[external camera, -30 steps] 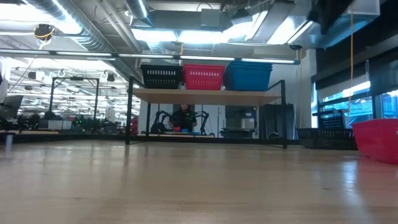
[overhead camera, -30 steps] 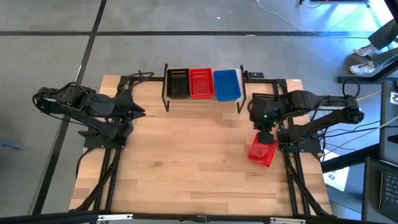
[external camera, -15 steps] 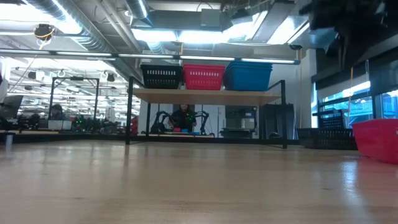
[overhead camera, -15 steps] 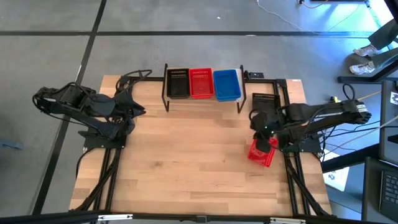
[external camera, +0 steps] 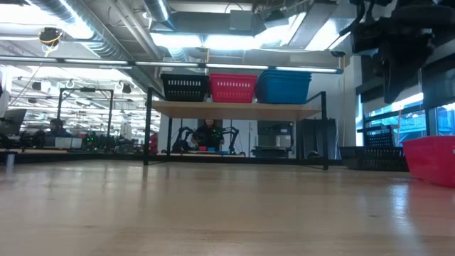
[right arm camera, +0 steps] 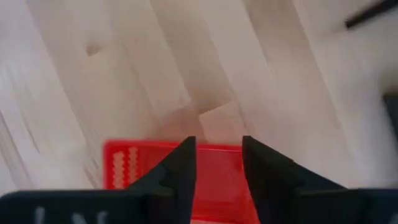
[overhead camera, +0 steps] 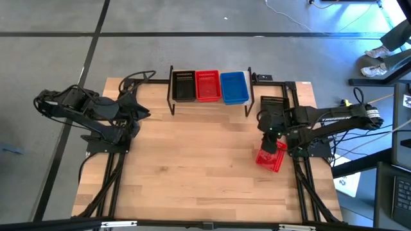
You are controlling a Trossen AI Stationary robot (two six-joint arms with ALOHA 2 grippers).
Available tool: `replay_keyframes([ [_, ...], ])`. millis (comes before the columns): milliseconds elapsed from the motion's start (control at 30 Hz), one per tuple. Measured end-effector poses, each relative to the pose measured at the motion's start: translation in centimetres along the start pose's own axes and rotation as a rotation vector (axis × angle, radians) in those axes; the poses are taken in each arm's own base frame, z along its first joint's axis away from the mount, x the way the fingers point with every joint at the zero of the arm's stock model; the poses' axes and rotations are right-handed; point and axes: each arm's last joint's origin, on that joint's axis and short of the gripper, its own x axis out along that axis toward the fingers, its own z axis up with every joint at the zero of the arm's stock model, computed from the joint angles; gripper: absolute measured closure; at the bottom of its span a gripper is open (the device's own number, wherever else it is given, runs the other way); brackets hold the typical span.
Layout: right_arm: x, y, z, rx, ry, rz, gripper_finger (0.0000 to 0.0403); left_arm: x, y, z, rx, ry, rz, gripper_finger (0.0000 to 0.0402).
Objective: Stack baskets on shelf by color
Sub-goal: Stack the red bin on the red bin on the shelf
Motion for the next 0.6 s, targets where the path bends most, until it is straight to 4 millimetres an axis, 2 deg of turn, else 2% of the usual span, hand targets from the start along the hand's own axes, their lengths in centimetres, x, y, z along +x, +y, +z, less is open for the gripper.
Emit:
replay_keyframes([
  [167,0.0,0.3,-0.1,-0.421,0.009,0.041,0.0265,0.0,0.0,0.0,0.000,0.000,0.000,0.0333],
  [267,0.2,0.4,0.0,-0.588,0.009,0.044,0.0268,0.0,0.0,0.0,0.000,0.000,0.000,0.0333],
  [433,1.1,0.5,-0.1,-0.731,0.047,0.101,0.0278,0.0,0.0,0.0,0.000,0.000,0.000,0.0333],
  [600,3.3,0.5,-0.5,-0.748,0.062,0.156,0.0284,0.0,0.0,0.0,0.000,0.000,0.000,0.0333],
])
